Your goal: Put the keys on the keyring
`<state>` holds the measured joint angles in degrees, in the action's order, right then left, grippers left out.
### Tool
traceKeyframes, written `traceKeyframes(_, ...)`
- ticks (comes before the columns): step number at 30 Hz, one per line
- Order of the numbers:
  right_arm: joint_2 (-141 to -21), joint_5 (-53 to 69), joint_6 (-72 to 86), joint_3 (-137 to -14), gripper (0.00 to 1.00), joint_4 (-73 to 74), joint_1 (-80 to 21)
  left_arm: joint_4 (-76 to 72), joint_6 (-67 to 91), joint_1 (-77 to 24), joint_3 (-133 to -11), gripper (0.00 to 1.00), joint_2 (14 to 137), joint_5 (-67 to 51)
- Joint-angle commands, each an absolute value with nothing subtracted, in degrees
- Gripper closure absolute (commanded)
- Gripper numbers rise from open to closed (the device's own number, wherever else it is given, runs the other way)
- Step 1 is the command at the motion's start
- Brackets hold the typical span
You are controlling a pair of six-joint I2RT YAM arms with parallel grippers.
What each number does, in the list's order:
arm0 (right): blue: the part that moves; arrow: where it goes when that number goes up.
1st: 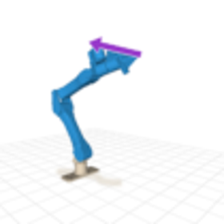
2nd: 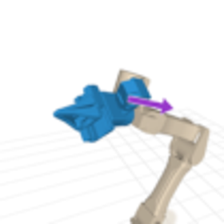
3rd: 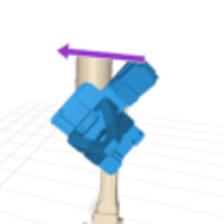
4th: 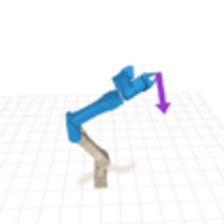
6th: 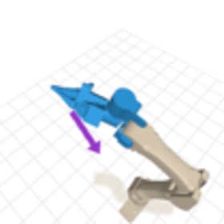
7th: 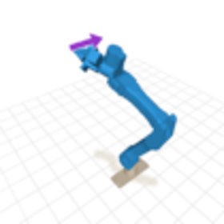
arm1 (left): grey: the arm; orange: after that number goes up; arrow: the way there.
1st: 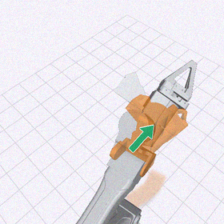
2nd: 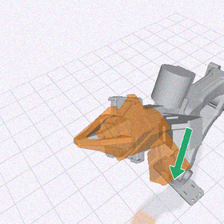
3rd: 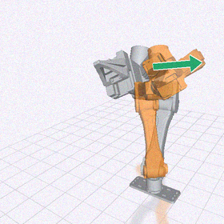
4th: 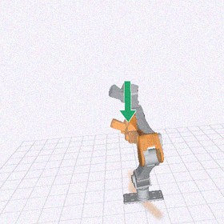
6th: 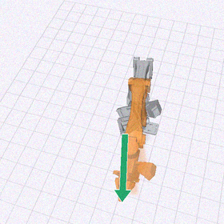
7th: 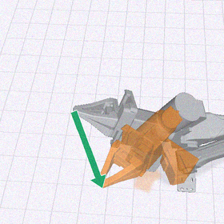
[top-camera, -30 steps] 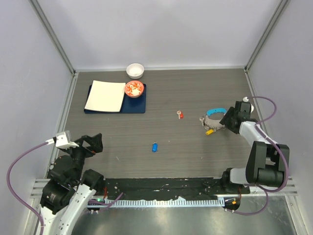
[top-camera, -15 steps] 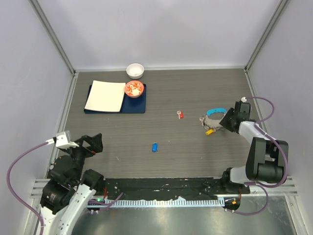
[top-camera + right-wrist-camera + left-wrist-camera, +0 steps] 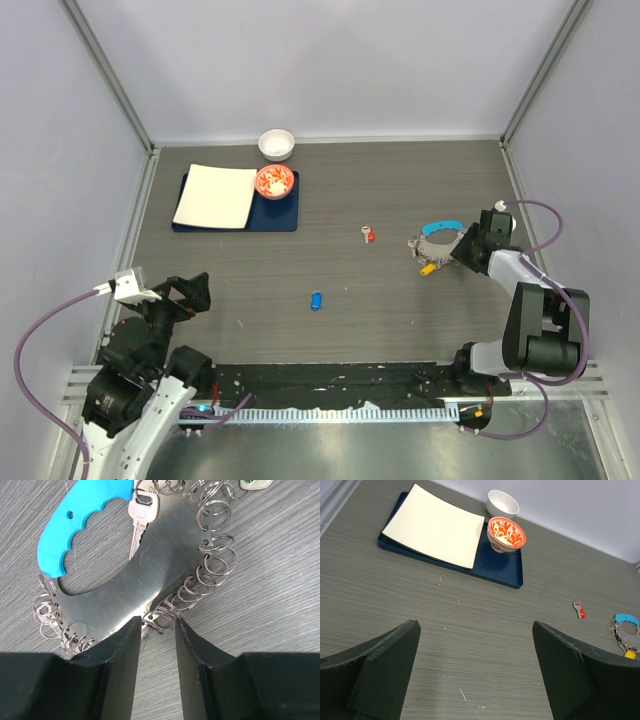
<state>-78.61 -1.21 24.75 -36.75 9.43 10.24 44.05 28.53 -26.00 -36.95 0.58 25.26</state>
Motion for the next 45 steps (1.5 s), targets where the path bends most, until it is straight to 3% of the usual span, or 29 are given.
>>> traceKeyframes(1, -79.10, 1.47, 24.35, -37.09, 0.60, 6.86, 10.28, 43.33, 28.65, -26.19, -37.62, 0.00, -2.64, 24.70)
traceKeyframes(10, -79.98, 5.36, 24.08, -36.74, 0.64, 6.77, 10.37, 43.24, 28.65, -26.19, -37.53, 0.00, -2.64, 24.61)
traceKeyframes(19, -77.87, 5.45, 23.73, -36.83, 0.80, 7.47, 10.37, 43.24, 28.65, -26.19, -37.53, 0.00, -2.64, 24.52)
traceKeyframes(41, -78.40, -2.80, 23.91, -37.88, 0.84, 9.14, 10.28, 42.98, 28.65, -26.19, -37.35, 0.00, -2.55, 23.91)
traceKeyframes(45, -78.14, -5.53, 24.61, -38.14, 0.79, 10.10, 10.28, 42.89, 28.56, -26.19, -37.27, 0.00, -2.55, 23.82)
